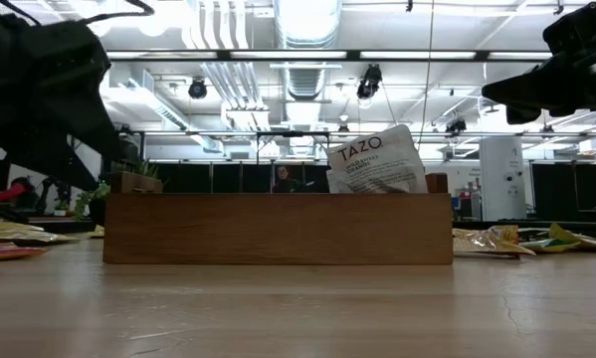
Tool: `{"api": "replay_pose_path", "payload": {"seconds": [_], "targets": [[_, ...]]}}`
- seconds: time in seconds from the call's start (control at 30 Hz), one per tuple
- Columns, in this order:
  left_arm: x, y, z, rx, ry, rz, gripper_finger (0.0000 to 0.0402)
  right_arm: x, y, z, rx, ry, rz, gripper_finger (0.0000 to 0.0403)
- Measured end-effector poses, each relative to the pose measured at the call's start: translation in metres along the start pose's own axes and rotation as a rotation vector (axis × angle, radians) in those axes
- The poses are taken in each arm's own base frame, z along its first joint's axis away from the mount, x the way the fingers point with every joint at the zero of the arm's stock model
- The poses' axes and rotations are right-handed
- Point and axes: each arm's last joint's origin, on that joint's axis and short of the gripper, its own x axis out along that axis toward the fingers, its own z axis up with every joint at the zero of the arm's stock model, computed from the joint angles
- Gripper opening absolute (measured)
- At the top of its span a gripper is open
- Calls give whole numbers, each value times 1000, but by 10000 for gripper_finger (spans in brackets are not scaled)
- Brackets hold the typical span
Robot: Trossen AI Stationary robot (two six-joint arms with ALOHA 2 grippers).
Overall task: Pick & Place Tea
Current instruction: Put the orange tea bag into the middle section of the wooden organizer
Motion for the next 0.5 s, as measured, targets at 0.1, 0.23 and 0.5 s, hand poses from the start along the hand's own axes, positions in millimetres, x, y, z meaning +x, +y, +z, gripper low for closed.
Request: {"api": "replay_pose_path", "payload": {"seconds": [0.1,0.23,0.5], "targets": [[4,-1,-4,-1,47,6,393,0,0,0,0,0,0,9],[9,-2,-11,-35,136,20,393,0,0,0,0,0,0,9],[8,-7,-12,-62,199,23,392,0,0,0,0,0,0,9]]}}
